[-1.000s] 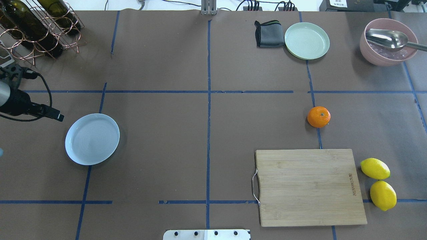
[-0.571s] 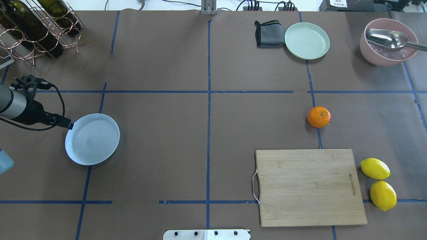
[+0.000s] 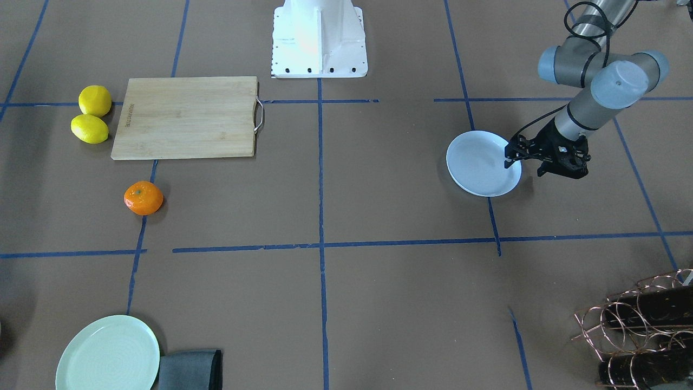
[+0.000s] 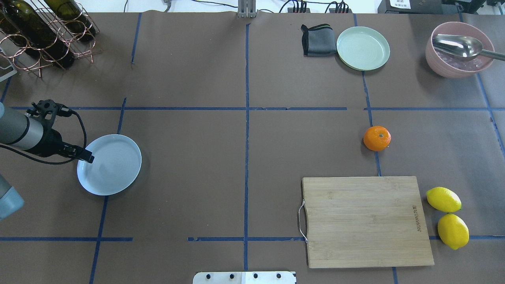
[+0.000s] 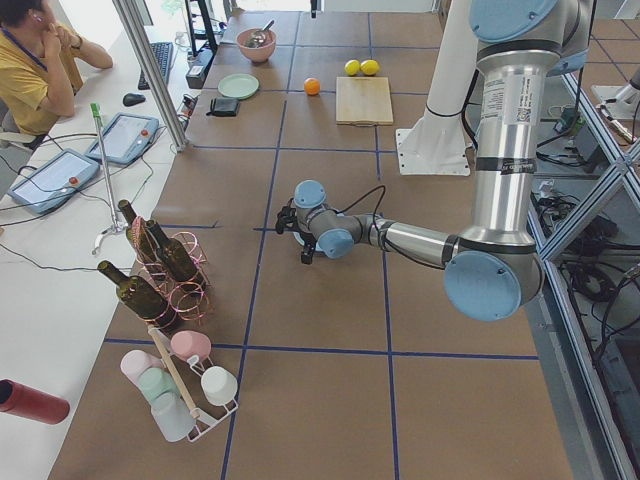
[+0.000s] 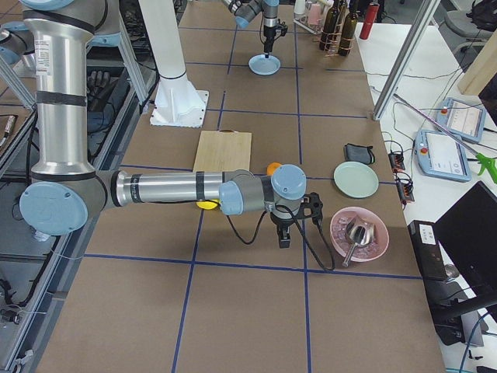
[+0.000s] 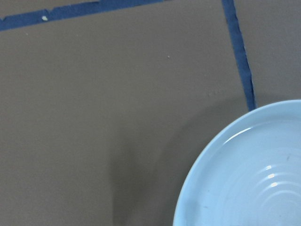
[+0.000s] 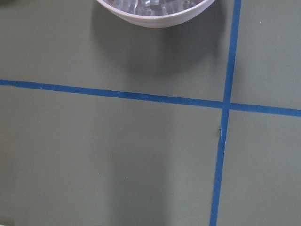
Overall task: Pick orange to plate
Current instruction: 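Reach the left gripper to the rim of the light blue plate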
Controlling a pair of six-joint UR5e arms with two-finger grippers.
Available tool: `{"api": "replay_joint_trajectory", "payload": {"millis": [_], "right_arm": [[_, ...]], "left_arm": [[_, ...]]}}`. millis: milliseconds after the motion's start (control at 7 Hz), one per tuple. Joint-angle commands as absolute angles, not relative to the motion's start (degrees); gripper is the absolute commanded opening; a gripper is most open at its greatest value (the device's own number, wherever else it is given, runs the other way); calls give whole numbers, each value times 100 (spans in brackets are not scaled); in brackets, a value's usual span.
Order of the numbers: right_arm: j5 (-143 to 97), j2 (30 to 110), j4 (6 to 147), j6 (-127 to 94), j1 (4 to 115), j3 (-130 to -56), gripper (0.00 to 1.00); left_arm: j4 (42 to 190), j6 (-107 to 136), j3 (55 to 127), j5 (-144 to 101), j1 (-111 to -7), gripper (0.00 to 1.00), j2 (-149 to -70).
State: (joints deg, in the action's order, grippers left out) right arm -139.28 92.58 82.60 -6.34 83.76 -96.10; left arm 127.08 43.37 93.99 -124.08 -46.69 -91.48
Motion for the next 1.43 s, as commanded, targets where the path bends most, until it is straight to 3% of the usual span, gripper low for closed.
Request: {"api": "replay_joint_trajectory", "payload": {"millis": [0,143,286,429,857,1286], "right_arm": [[-13913,9255,8253,-607,8306,-9615,100],[-13904,9255,8253,-615,8306,-9615,100],[-13904,9255,8262,-641,8306,-9580,100],[-13922,9264,8262,-659,8306,-9571,100],[-13922,9255,8262,-659,8306,-9580,100],[-13931,9255,8262,-659,8306,-9580,100]], "left_arm": [[12709,4333,9361,-12410,-4606,82,-9158],[12709,4350,9369,-12410,-4605,63,-9167],[12709,4359,9352,-12410,-4605,25,-9167],[12700,4359,9352,-12436,-4605,0,-9202],[12709,4760,9824,-13266,-4667,0,-9437],[12691,7796,9433,-13395,-4362,0,-11595]]}}
